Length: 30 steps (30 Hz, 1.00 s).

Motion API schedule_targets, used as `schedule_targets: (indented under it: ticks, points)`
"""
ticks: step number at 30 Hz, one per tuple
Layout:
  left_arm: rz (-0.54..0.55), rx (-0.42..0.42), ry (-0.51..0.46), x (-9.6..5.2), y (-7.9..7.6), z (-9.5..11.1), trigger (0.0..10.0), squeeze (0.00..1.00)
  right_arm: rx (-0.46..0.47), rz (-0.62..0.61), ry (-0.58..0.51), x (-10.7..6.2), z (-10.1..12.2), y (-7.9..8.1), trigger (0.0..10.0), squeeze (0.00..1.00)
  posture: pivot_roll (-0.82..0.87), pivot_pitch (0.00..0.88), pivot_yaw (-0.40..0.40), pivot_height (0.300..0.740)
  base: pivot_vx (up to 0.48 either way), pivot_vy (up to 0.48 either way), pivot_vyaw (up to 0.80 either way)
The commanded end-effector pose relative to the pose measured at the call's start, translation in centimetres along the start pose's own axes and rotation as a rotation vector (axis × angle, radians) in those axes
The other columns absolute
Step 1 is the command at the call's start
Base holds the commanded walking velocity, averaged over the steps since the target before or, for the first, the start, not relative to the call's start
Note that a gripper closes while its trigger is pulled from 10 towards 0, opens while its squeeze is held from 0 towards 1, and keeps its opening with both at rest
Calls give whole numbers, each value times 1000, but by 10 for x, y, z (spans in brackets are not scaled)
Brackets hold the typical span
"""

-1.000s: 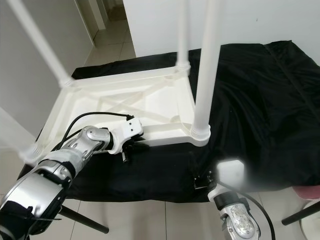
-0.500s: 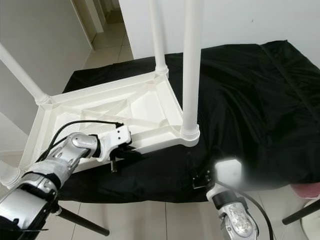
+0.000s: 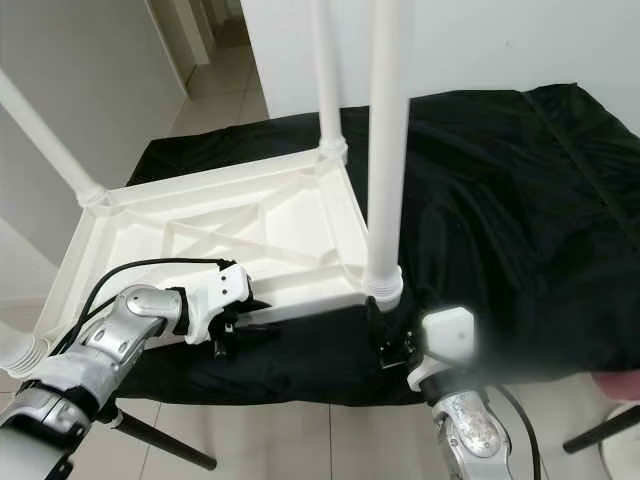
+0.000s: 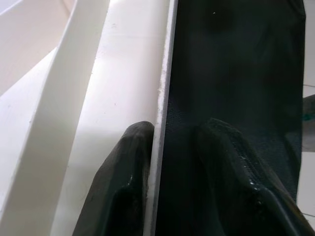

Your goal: Building children table

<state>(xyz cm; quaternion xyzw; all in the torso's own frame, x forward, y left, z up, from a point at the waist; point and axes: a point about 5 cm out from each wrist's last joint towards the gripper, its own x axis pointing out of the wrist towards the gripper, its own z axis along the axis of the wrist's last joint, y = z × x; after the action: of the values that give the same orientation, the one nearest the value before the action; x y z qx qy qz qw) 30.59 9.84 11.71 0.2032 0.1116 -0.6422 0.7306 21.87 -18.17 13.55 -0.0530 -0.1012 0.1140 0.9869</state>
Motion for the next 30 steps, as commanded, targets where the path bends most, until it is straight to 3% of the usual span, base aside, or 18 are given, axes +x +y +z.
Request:
schedule_targets:
  ticks: [1, 8, 18, 25, 28, 30]
  points:
    - [-160, -46, 8, 5, -19, -7, 10000, 0, 16, 31, 11, 4, -3, 4, 10000, 0, -160, 16, 147, 740, 0, 0, 0]
    - [-63, -57, -112, 7, -22, 14, 10000, 0, 2, 21, -5, 11, 1, -2, 10000, 0, -153, 21, 141, 740, 0, 0, 0]
    - [219, -45, -291, 7, -18, 43, 10000, 0, -21, 44, -10, 22, 1, -4, 10000, 0, -137, 26, 126, 740, 0, 0, 0]
    - [260, -75, -325, 6, -16, 52, 10000, 0, -59, 99, -25, 32, 5, -6, 10000, 0, -124, 34, 121, 740, 0, 0, 0]
    - [299, -68, -335, 4, -16, 55, 10000, 0, -71, 106, -27, 35, 7, -10, 10000, 0, -121, 38, 117, 740, 0, 0, 0]
    - [325, -105, -375, 3, -20, 57, 10000, 0, -93, 117, -22, 37, 8, -17, 10000, 0, -120, 43, 111, 740, 0, 0, 0]
